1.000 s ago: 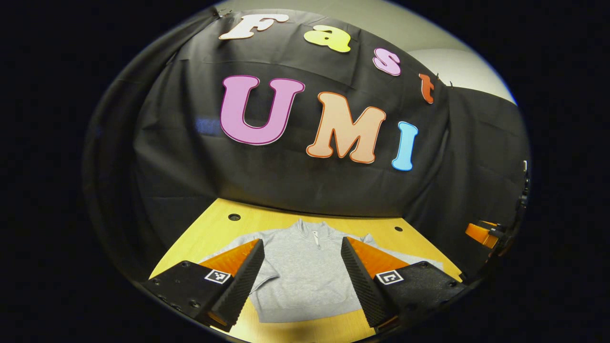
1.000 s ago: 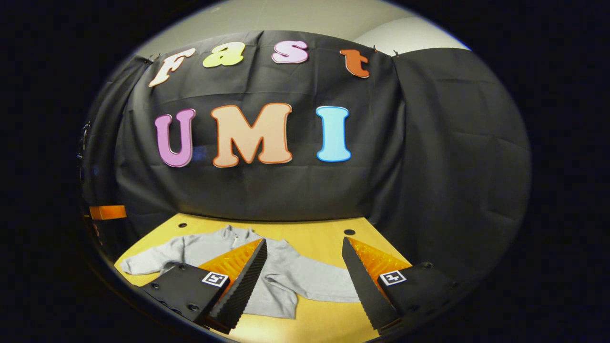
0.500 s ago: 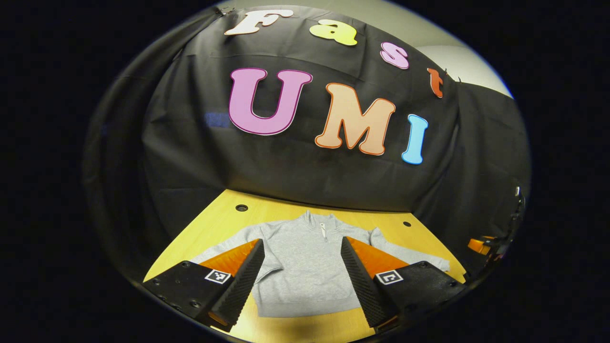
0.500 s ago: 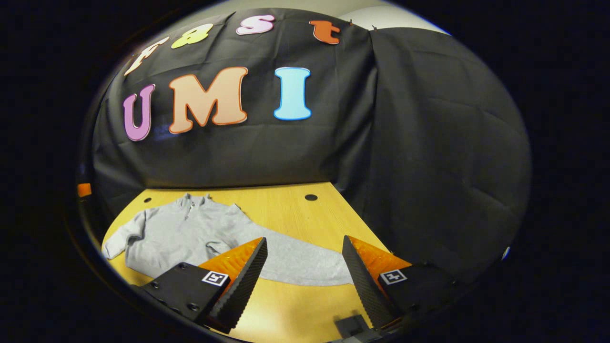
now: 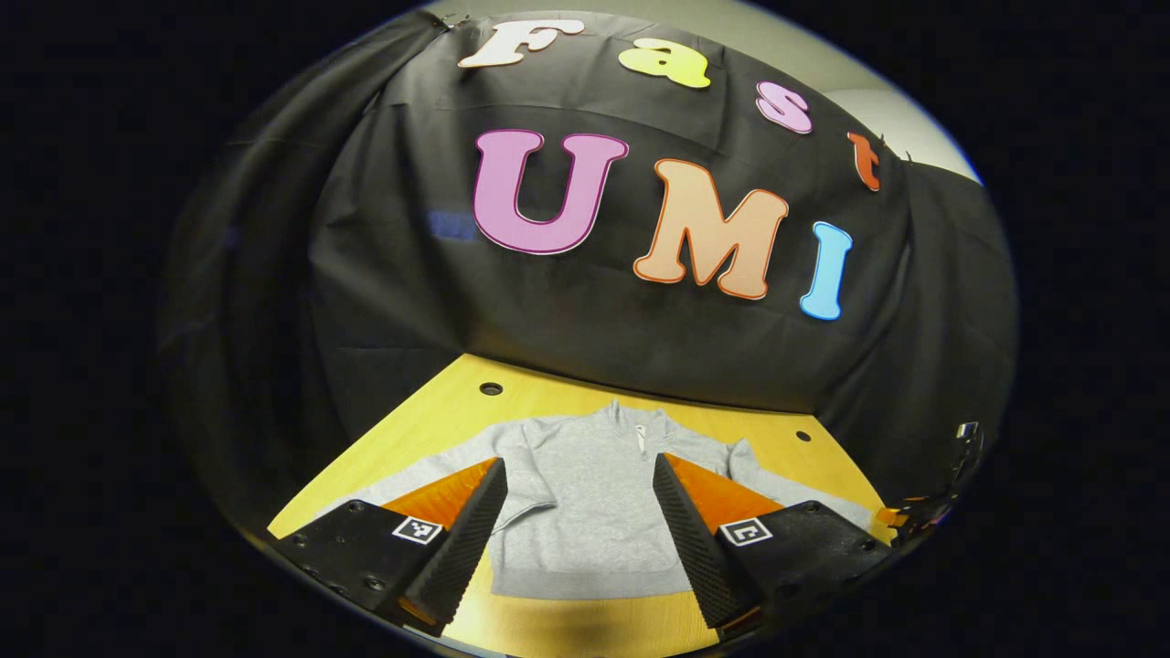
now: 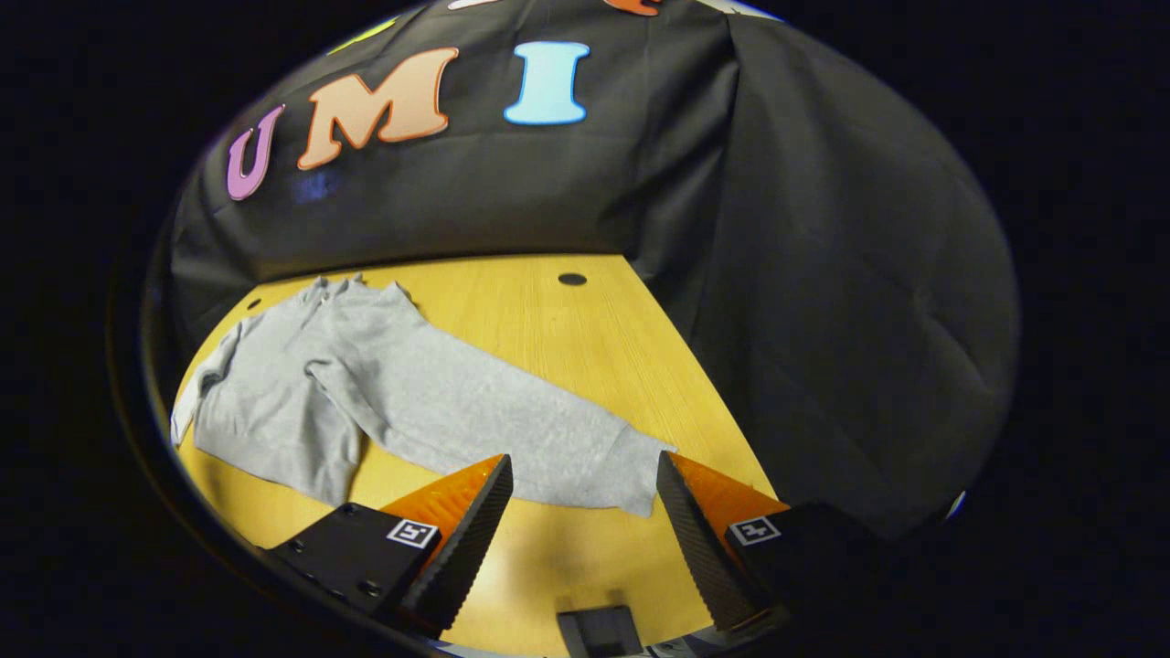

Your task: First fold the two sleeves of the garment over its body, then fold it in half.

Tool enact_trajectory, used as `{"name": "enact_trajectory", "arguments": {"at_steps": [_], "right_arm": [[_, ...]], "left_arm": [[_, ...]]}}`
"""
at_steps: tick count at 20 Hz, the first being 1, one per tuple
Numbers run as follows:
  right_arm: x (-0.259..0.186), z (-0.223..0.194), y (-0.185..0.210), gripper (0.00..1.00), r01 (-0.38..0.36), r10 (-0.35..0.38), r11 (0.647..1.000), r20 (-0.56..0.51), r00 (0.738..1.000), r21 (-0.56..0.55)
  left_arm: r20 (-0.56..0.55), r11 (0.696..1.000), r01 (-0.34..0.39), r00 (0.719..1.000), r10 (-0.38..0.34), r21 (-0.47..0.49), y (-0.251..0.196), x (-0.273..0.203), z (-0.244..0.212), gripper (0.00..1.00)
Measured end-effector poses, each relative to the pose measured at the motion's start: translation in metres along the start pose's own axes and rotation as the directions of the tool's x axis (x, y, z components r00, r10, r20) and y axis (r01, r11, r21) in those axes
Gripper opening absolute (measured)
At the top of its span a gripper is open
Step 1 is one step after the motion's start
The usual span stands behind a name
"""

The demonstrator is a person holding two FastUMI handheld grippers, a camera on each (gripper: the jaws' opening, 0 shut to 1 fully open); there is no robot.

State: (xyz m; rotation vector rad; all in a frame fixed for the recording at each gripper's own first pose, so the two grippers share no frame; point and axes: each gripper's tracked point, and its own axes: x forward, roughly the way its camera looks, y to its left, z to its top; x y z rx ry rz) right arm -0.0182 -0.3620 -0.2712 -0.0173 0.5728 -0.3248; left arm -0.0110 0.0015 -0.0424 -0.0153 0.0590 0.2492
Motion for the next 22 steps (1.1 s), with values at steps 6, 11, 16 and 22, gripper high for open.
{"name": "enact_trajectory", "arguments": {"at_steps": [6, 11, 16, 22], "right_arm": [[0.046, -0.023, -0.015, 1.0, -0.033, 0.035, 0.999, -0.096, 0.995, 0.021], [0.072, -0.036, -0.024, 1.0, -0.045, 0.047, 0.999, -0.168, 0.985, 0.015], [0.079, -0.045, -0.019, 0.87, -0.087, 0.101, 0.993, -0.212, 0.972, 0.075], [0.075, -0.044, -0.007, 0.32, -0.097, 0.118, 0.989, -0.216, 0.969, 0.108]], "left_arm": [[-0.02, 0.999, -0.044, 0.999, 0.044, 0.003, -0.005, -0.004, -0.012, 0.94], [-0.028, 0.998, -0.066, 0.997, 0.066, 0.004, -0.014, -0.007, -0.018, 0.94], [-0.026, 0.997, -0.081, 0.996, 0.082, 0.011, -0.019, -0.005, -0.016, 0.94], [-0.042, 0.997, -0.066, 0.997, 0.067, 0.027, -0.03, 0.004, -0.017, 0.94]]}}
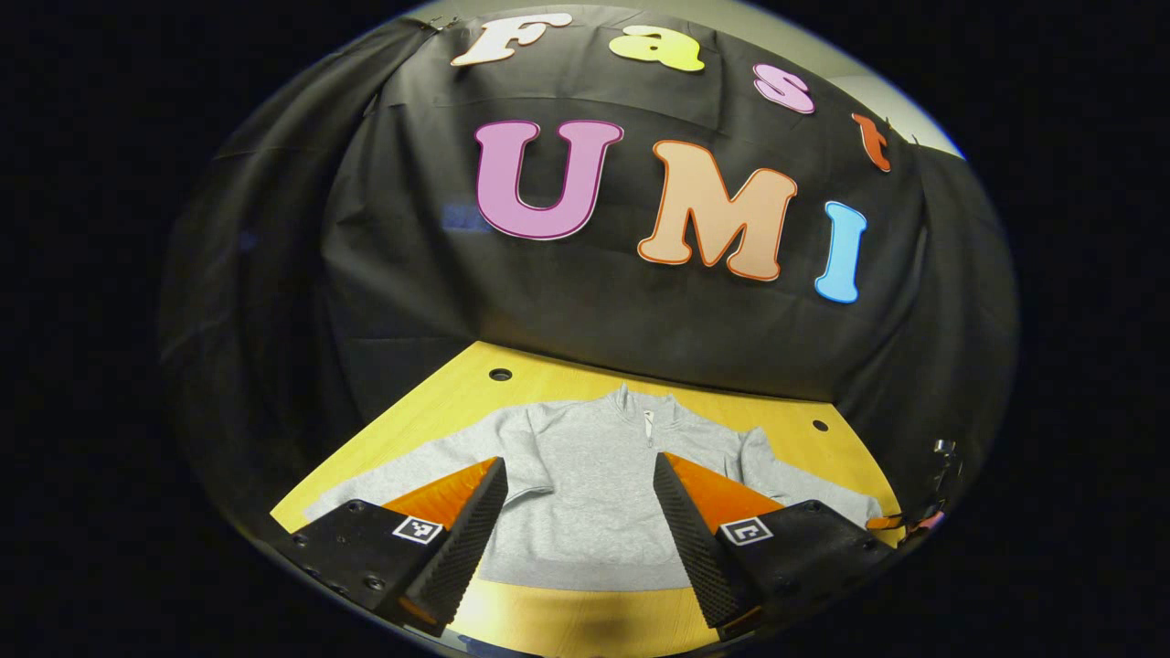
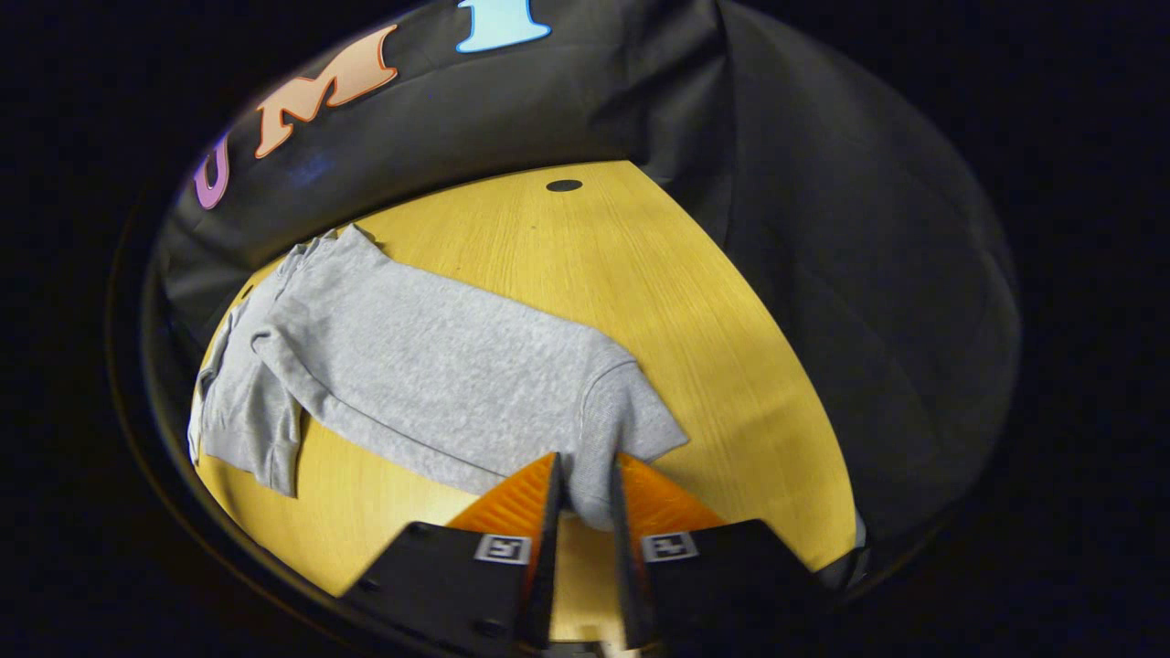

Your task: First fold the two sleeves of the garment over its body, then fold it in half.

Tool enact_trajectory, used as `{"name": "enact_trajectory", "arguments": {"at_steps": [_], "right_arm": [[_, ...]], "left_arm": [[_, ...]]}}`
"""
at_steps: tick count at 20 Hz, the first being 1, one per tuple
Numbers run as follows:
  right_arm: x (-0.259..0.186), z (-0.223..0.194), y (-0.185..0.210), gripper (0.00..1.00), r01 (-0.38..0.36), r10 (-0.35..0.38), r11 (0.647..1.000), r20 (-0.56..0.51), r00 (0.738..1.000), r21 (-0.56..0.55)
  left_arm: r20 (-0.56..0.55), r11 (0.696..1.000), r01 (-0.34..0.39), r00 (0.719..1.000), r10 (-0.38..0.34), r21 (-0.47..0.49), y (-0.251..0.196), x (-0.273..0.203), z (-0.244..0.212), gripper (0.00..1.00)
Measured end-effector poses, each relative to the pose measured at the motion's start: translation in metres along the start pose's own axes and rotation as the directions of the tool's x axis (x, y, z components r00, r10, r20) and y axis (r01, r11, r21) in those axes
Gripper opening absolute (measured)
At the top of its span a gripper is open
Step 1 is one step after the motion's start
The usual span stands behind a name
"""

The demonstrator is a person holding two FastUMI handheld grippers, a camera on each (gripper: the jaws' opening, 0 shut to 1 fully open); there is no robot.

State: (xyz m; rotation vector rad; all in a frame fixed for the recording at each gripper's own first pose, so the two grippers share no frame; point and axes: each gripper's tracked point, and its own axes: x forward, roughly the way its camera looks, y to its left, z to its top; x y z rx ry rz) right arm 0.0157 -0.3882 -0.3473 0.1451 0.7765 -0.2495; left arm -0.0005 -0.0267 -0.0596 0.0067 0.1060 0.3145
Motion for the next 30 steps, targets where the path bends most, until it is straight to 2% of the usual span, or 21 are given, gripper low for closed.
{"name": "enact_trajectory", "arguments": {"at_steps": [1, 2, 3, 9, 16, 22, 30], "right_arm": [[0.001, 0.0, 0.0, 0.2, 0.001, -0.001, 1.0, -0.001, 1.0, -0.004], [-0.002, 0.0, -0.001, 0.2, 0.007, -0.007, 1.0, 0.003, 1.0, -0.006], [-0.003, 0.001, 0.0, 0.14, 0.008, -0.008, 1.0, 0.003, 1.0, -0.007], [-0.027, 0.016, 0.011, 0.13, -0.012, 0.008, 0.997, 0.057, 0.998, 0.072], [-0.076, 0.041, 0.038, 0.13, -0.002, -0.016, 0.993, 0.16, 0.987, 0.114], [-0.111, 0.057, 0.094, 0.14, 0.008, -0.036, 0.993, 0.233, 0.972, 0.118], [-0.139, 0.091, 0.21, 0.13, -0.096, 0.074, 0.994, 0.308, 0.948, 0.057]], "left_arm": [[-0.003, 1.0, 0.004, 1.0, -0.004, 0.014, -0.002, 0.001, -0.001, 0.94], [-0.003, 1.0, 0.011, 1.0, -0.011, 0.027, -0.004, 0.001, -0.002, 0.94], [-0.003, 0.999, 0.02, 1.0, -0.02, 0.035, -0.006, 0.0, -0.002, 0.94], [-0.019, 0.997, 0.063, 0.998, -0.062, 0.053, -0.004, 0.002, -0.01, 0.94], [-0.021, 0.991, 0.134, 0.991, -0.134, 0.027, 0.017, 0.013, -0.009, 0.94], [-0.028, 0.98, 0.197, 0.98, -0.196, 0.03, 0.039, 0.023, -0.008, 0.94], [-0.083, 0.969, 0.237, 0.969, -0.231, 0.066, 0.088, 0.02, -0.024, 0.94]]}}
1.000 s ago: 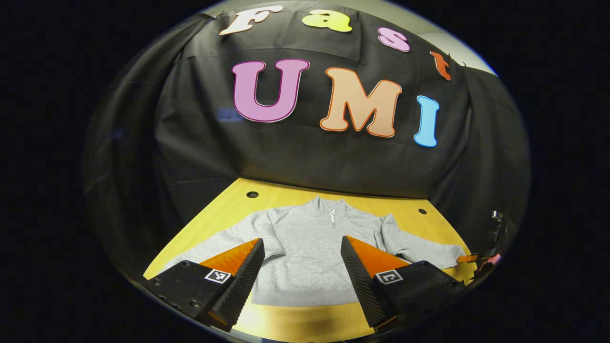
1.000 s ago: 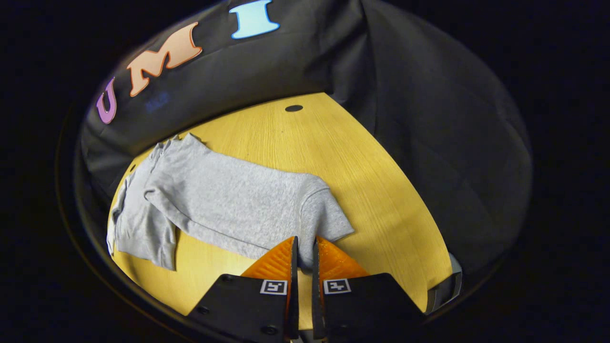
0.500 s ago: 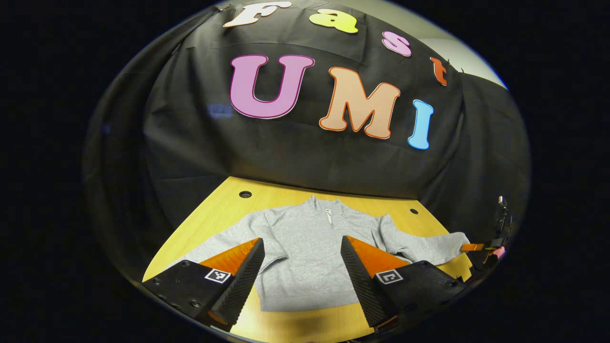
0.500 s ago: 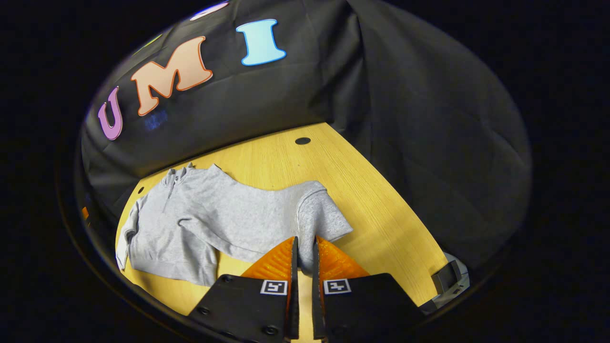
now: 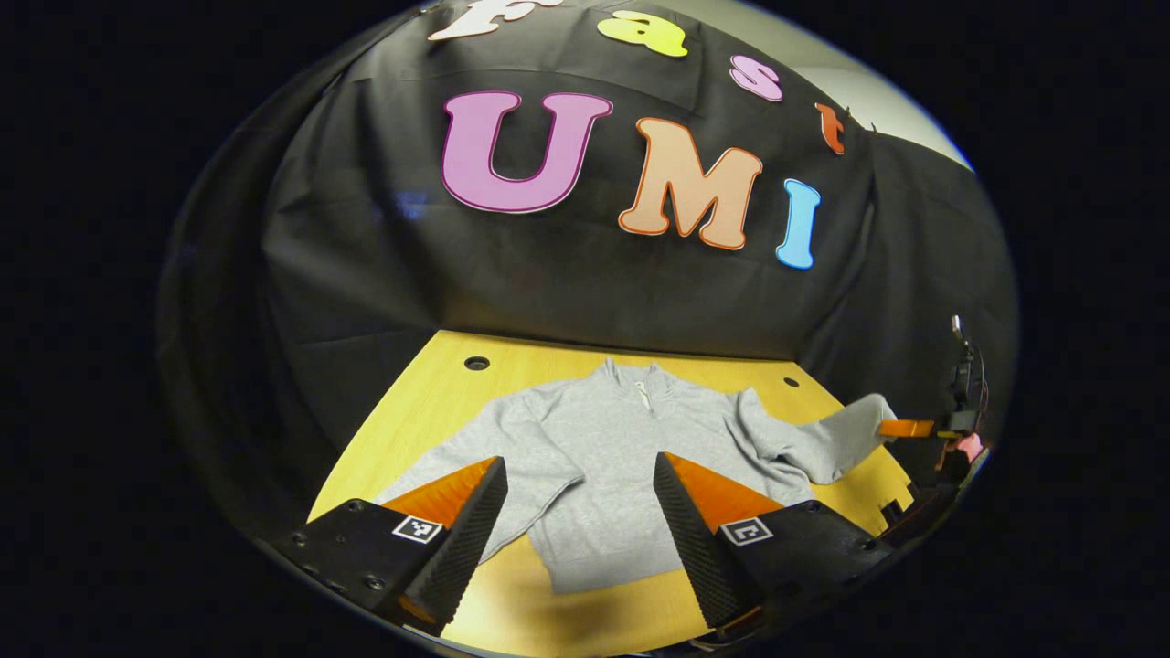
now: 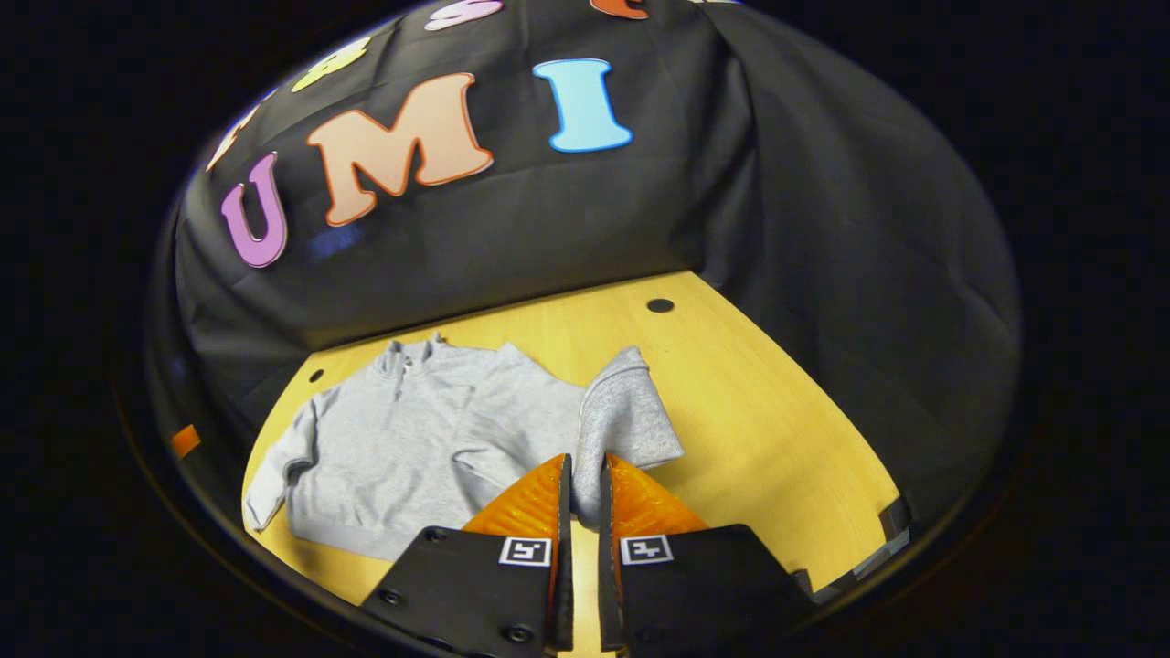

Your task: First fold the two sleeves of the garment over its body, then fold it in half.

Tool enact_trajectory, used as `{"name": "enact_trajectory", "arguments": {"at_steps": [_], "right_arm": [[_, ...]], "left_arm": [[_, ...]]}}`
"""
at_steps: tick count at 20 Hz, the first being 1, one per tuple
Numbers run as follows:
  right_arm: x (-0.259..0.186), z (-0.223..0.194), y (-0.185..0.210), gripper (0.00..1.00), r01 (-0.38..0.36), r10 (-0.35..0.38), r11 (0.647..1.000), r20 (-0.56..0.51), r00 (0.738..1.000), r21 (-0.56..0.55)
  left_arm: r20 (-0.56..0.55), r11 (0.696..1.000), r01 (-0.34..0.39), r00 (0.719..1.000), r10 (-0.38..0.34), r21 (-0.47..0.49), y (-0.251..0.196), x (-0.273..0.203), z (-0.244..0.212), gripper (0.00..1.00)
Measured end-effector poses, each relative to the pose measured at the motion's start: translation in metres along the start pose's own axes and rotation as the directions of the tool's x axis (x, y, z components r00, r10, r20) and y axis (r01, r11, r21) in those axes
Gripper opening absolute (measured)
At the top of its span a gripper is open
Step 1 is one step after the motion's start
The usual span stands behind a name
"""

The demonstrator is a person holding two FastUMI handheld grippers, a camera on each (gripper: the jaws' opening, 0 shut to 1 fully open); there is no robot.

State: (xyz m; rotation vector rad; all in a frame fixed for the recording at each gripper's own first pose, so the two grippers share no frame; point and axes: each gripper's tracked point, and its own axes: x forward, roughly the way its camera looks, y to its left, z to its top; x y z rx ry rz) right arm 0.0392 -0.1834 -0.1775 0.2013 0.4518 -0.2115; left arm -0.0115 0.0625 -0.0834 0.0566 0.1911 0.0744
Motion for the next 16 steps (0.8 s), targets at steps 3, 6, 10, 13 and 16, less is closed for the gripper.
{"name": "enact_trajectory", "arguments": {"at_steps": [3, 6, 10, 13, 16], "right_arm": [[0.005, 0.011, 0.045, 0.13, -0.058, 0.058, 0.998, 0.014, 0.998, -0.012], [0.009, 0.022, 0.085, 0.13, -0.116, 0.116, 0.993, 0.022, 0.993, -0.029], [0.017, 0.038, 0.144, 0.13, -0.196, 0.198, 0.98, 0.043, 0.979, -0.043], [0.024, 0.046, 0.194, 0.13, -0.254, 0.26, 0.962, 0.049, 0.964, -0.101], [0.03, 0.039, 0.26, 0.13, -0.349, 0.355, 0.929, 0.028, 0.934, -0.123]], "left_arm": [[0.002, 1.0, 0.002, 1.0, -0.002, -0.017, 0.01, -0.006, -0.004, 0.94], [0.006, 0.999, -0.006, 1.0, 0.006, -0.042, 0.019, -0.013, -0.009, 0.94], [0.002, 0.997, -0.039, 0.999, 0.04, -0.064, 0.04, -0.024, -0.017, 0.94], [-0.007, 0.992, -0.078, 0.997, 0.078, -0.094, 0.059, -0.034, -0.026, 0.94], [-0.016, 0.984, -0.128, 0.992, 0.127, -0.122, 0.079, -0.043, -0.033, 0.94]]}}
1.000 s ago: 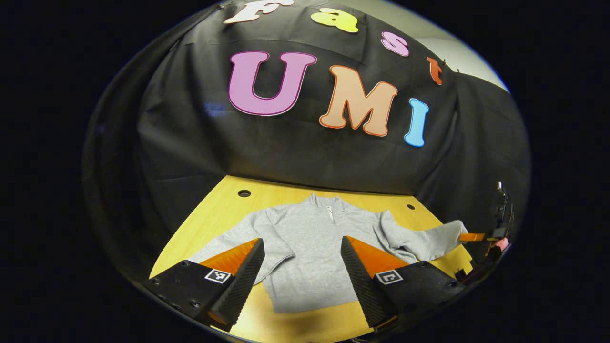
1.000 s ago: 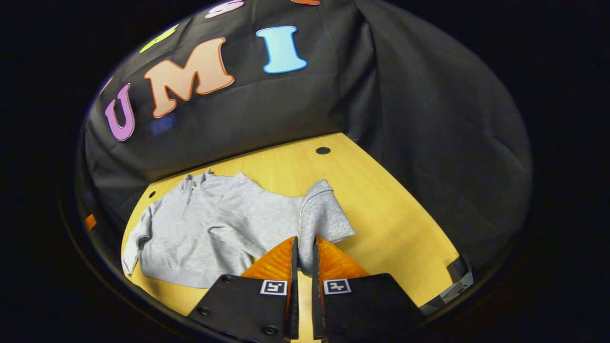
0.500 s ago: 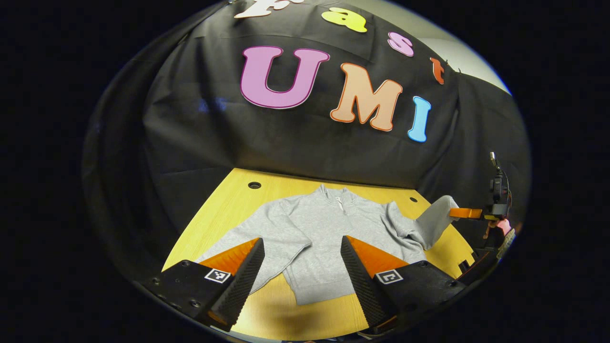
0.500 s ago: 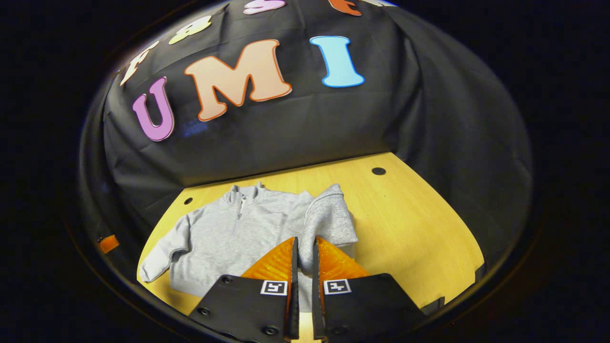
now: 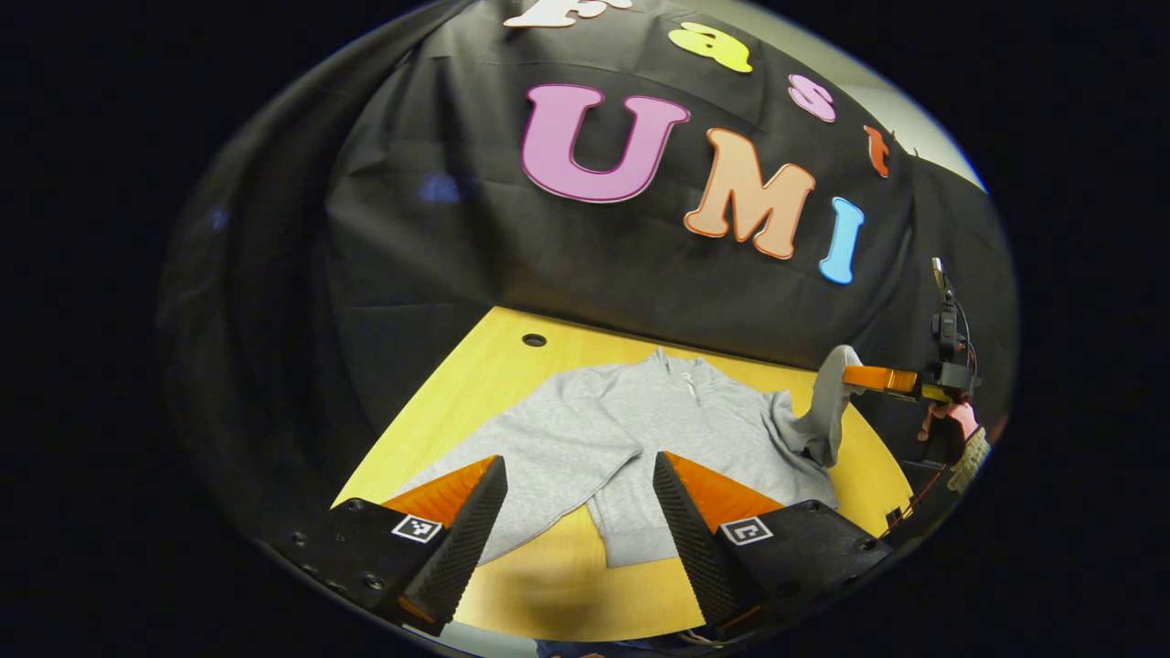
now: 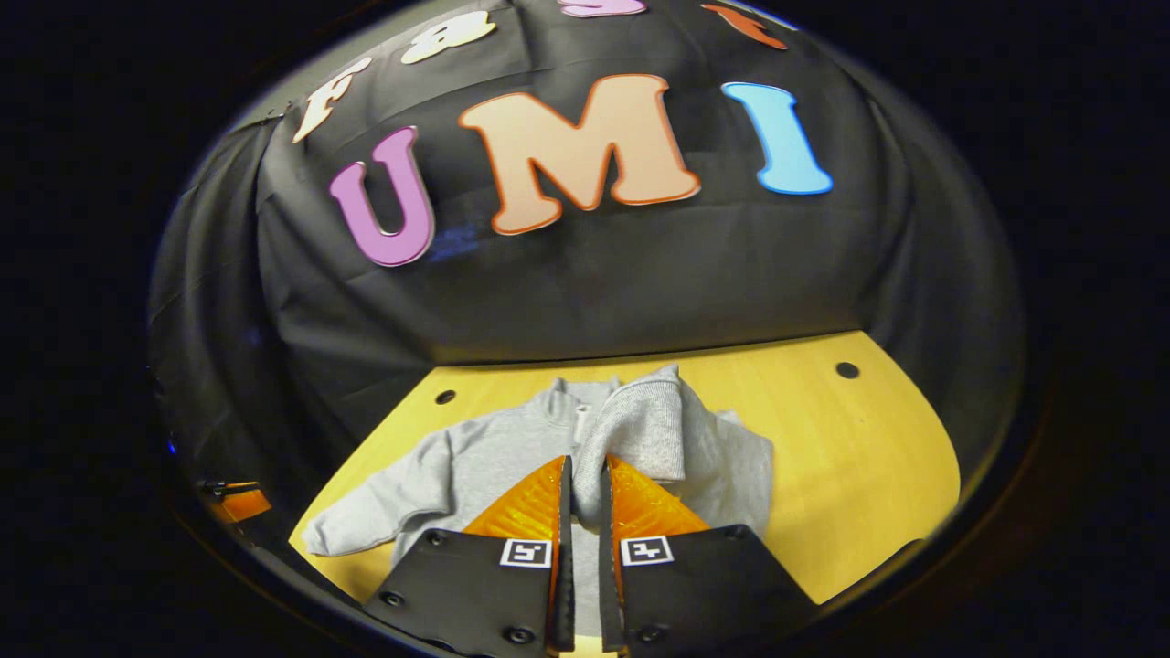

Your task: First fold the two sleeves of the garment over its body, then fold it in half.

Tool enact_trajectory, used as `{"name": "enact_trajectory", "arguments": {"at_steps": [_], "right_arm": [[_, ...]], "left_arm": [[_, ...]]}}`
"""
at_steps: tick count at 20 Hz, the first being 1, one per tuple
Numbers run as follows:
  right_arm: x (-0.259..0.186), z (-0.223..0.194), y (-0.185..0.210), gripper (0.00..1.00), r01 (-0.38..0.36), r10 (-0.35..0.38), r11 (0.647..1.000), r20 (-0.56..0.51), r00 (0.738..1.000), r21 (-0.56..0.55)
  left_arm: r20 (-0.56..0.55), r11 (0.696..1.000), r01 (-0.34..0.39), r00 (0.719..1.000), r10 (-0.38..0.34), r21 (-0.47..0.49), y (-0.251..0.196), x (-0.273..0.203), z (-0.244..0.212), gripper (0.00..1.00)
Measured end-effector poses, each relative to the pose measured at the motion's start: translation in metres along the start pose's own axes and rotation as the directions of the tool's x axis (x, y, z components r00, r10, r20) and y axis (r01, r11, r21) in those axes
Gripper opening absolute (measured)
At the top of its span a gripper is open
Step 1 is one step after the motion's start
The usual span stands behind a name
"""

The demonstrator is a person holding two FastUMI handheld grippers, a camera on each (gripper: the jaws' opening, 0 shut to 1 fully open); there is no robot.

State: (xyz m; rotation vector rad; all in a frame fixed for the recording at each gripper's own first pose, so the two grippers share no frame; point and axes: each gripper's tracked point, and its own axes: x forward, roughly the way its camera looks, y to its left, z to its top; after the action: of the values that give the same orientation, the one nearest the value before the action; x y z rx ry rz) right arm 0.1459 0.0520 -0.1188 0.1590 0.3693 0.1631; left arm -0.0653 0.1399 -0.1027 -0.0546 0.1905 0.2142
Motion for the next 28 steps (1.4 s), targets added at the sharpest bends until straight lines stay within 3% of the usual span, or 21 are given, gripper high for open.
{"name": "enact_trajectory", "arguments": {"at_steps": [5, 11, 15, 20, 22, 23, 27, 28], "right_arm": [[0.036, -0.009, 0.087, 0.13, -0.139, 0.139, 0.99, -0.019, 0.99, 0.015], [0.067, -0.018, 0.2, 0.13, -0.314, 0.316, 0.948, -0.03, 0.948, 0.048], [0.092, -0.047, 0.241, 0.13, -0.341, 0.344, 0.939, -0.085, 0.935, 0.039], [0.114, -0.082, 0.253, 0.13, -0.316, 0.31, 0.949, -0.149, 0.939, -0.015], [0.117, -0.092, 0.262, 0.16, -0.34, 0.333, 0.94, -0.172, 0.927, -0.012], [0.117, -0.094, 0.267, 0.27, -0.348, 0.341, 0.937, -0.178, 0.923, -0.01], [0.12, -0.099, 0.27, 0.95, -0.344, 0.331, 0.938, -0.176, 0.927, -0.049], [0.117, -0.097, 0.268, 0.98, -0.34, 0.324, 0.938, -0.176, 0.929, -0.065]], "left_arm": [[-0.014, 0.996, -0.082, 0.997, 0.081, -0.041, 0.035, -0.013, -0.016, 0.94], [-0.069, 0.983, -0.169, 0.984, 0.164, -0.077, 0.076, -0.019, -0.047, 0.94], [-0.101, 0.975, -0.197, 0.977, 0.187, -0.098, 0.1, -0.015, -0.067, 0.94], [-0.168, 0.967, -0.237, 0.961, 0.219, -0.097, 0.128, 0.004, -0.101, 0.95], [-0.193, 0.965, -0.246, 0.955, 0.225, -0.091, 0.136, 0.005, -0.112, 0.95], [-0.204, 0.965, -0.248, 0.953, 0.226, -0.089, 0.139, 0.006, -0.117, 0.95], [-0.245, 0.963, -0.256, 0.942, 0.231, -0.077, 0.144, 0.011, -0.133, 0.94], [-0.257, 0.964, -0.256, 0.939, 0.23, -0.075, 0.144, 0.012, -0.137, 0.94]]}}
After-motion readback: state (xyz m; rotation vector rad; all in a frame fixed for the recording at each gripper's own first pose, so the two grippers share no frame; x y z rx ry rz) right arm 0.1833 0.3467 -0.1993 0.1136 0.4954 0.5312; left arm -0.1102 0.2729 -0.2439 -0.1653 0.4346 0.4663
